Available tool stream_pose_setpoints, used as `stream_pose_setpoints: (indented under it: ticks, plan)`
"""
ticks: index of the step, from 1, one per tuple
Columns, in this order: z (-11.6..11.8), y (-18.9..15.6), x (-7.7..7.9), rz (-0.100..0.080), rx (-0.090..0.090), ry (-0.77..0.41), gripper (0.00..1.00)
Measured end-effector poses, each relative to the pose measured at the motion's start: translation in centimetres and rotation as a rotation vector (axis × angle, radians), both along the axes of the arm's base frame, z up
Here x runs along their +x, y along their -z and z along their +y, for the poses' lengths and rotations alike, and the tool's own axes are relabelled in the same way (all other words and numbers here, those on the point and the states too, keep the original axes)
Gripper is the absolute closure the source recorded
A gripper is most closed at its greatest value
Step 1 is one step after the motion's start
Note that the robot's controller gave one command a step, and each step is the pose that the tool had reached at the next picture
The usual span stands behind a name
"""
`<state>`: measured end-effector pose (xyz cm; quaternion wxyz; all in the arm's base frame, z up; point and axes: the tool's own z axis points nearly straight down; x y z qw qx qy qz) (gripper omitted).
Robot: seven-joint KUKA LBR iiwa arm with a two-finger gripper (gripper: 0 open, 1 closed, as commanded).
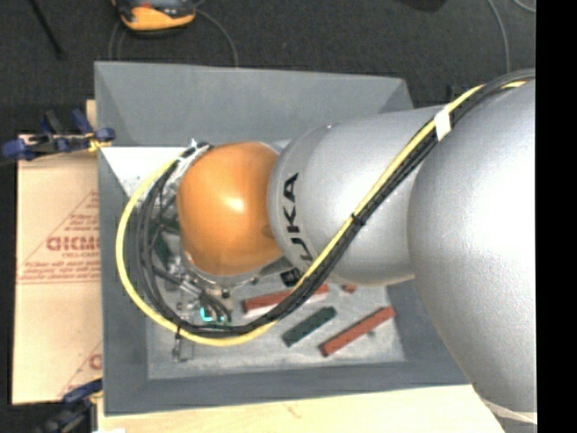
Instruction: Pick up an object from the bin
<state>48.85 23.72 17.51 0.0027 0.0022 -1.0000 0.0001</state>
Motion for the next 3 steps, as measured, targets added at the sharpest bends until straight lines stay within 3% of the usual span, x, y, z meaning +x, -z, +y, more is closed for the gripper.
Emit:
stream_pose_setpoints:
  ticks: [1, 2, 3]
  plan:
    - [-0.1, -0.4, 0.2, -0.007, 0.002, 0.004, 0.0]
    - [-4.7, 0.8, 4.0, -0.01, 0.002, -0.091, 0.0]
    - [-9.5, 0.3, 5.7, -0.01, 0.002, -0.054, 0.0]
